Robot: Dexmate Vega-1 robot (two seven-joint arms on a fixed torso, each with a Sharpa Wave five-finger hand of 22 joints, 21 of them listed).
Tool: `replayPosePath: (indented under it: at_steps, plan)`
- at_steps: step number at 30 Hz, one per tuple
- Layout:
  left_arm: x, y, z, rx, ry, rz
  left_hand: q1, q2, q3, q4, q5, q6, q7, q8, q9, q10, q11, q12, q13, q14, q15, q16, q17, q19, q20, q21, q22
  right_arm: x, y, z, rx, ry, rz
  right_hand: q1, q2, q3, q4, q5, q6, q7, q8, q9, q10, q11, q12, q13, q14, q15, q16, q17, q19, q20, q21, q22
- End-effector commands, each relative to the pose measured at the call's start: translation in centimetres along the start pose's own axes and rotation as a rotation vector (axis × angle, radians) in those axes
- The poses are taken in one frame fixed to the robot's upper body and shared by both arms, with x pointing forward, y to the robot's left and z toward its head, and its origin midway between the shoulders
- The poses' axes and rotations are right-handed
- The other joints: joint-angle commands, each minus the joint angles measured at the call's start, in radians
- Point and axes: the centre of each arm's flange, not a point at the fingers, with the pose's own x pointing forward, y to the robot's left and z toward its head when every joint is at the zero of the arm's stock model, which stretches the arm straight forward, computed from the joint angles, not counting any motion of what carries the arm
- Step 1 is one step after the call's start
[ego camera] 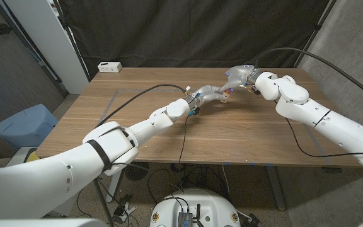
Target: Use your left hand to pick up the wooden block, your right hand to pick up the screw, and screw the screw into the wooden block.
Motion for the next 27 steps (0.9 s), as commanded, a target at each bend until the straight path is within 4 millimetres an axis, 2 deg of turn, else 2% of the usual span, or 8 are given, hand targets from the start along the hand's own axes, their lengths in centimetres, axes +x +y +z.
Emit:
replayPosePath:
  at_steps: [1, 6, 11, 13, 16, 18, 20, 27]
  plan:
    - [-0.4, -0.1, -0.1, -0.001, -0.001, 0.001, 0.007, 0.002, 0.007, -0.001, 0.006, 0.012, -0.002, 0.007, 0.006, -0.003, -0.003, 0.006, 0.002, 0.005, -0.038, 0.001, 0.001, 0.005, 0.004, 0.004, 0.004, -0.4, -0.3, 0.2, 0.010, 0.007, -0.022, -0.032, -0.007, -0.016, 0.007, 0.000, -0.016, -0.001, -0.008, 0.000, 0.004, 0.017, -0.006, 0.002, 0.007, 0.002, 0.003, 0.003, 0.006, 0.005, 0.001, 0.004]
    - [-0.5, -0.1, 0.0, 0.000, -0.003, 0.001, 0.008, 0.002, 0.008, -0.001, 0.006, 0.012, -0.002, 0.007, 0.006, -0.001, 0.000, 0.006, 0.002, 0.005, -0.038, 0.001, 0.001, 0.005, 0.004, 0.004, 0.004, -0.7, -0.5, 0.2, 0.019, 0.018, -0.018, -0.078, -0.017, -0.035, 0.020, 0.000, -0.042, -0.001, -0.027, -0.014, 0.000, 0.035, -0.014, 0.002, 0.005, 0.017, -0.001, 0.005, -0.002, 0.011, -0.003, 0.004]
    - [-0.6, -0.1, 0.1, 0.004, -0.005, 0.000, 0.008, 0.003, 0.008, -0.001, 0.006, 0.012, -0.002, 0.006, 0.006, -0.004, -0.001, 0.005, 0.002, 0.005, -0.038, 0.001, 0.001, 0.005, 0.004, 0.004, 0.004, -0.9, -0.8, 0.1, 0.024, 0.026, -0.006, -0.130, -0.025, -0.057, 0.031, 0.001, -0.148, -0.006, -0.057, -0.003, -0.020, 0.064, -0.031, 0.004, -0.005, 0.026, -0.010, 0.008, -0.019, 0.016, -0.008, 0.004]
    - [-0.6, 0.0, 0.2, 0.005, -0.006, 0.002, 0.008, 0.002, 0.008, -0.001, 0.006, 0.012, -0.002, 0.006, 0.006, -0.003, -0.002, 0.005, 0.002, 0.005, -0.039, 0.001, 0.001, 0.005, 0.004, 0.004, 0.004, -1.1, -1.0, 0.0, 0.037, 0.028, -0.003, -0.141, -0.026, -0.063, 0.032, 0.002, -0.184, 0.003, -0.063, 0.005, -0.032, 0.073, -0.037, 0.005, -0.018, 0.035, -0.016, 0.009, -0.031, 0.018, -0.012, 0.004]
    - [-0.6, 0.0, 0.2, 0.008, -0.007, 0.000, 0.008, 0.002, 0.008, -0.001, 0.006, 0.011, -0.002, 0.006, 0.006, -0.002, -0.002, 0.006, 0.001, 0.005, -0.038, 0.000, 0.001, 0.005, 0.004, 0.004, 0.004, -1.3, -1.2, -0.2, 0.057, 0.024, 0.002, -0.156, -0.025, -0.070, 0.030, 0.003, -0.259, -0.004, -0.079, 0.017, -0.051, 0.094, -0.045, 0.007, -0.030, 0.045, -0.024, 0.011, -0.045, 0.023, -0.013, 0.004]
    - [-0.6, 0.1, 0.3, 0.008, -0.007, 0.002, 0.008, 0.001, 0.007, -0.001, 0.006, 0.011, -0.002, 0.006, 0.006, -0.001, -0.002, 0.006, 0.001, 0.005, -0.041, 0.001, 0.001, 0.005, 0.003, 0.004, 0.004, -1.5, -1.3, -0.3, 0.067, 0.020, 0.002, -0.160, -0.023, -0.072, 0.028, 0.004, -0.278, 0.002, -0.083, 0.020, -0.059, 0.098, -0.048, 0.008, -0.037, 0.050, -0.028, 0.011, -0.051, 0.025, -0.013, 0.004]
    - [-0.6, 0.1, 0.4, 0.010, -0.007, 0.005, 0.007, 0.001, 0.007, 0.000, 0.006, 0.011, -0.002, 0.006, 0.006, -0.002, -0.003, 0.006, 0.001, 0.005, -0.039, 0.000, 0.001, 0.005, 0.004, 0.004, 0.004, -1.7, -1.3, -0.4, 0.082, 0.015, -0.006, -0.165, -0.020, -0.075, 0.027, 0.004, -0.323, -0.008, -0.097, 0.020, -0.066, 0.111, -0.049, 0.009, -0.040, 0.052, -0.030, 0.012, -0.056, 0.027, -0.013, 0.004]
    - [-0.6, 0.5, 0.4, 0.013, -0.008, 0.014, 0.006, 0.001, 0.007, 0.001, 0.006, 0.011, -0.002, 0.006, 0.006, -0.002, -0.003, 0.006, 0.001, 0.005, -0.038, 0.001, 0.001, 0.006, 0.004, 0.004, 0.004, -2.3, -1.6, -0.8, 0.143, 0.003, -0.019, -0.171, -0.005, -0.074, 0.023, 0.003, -0.388, -0.002, -0.132, -0.005, -0.085, 0.123, -0.053, 0.012, -0.047, 0.063, -0.035, 0.013, -0.066, 0.033, -0.012, 0.004]
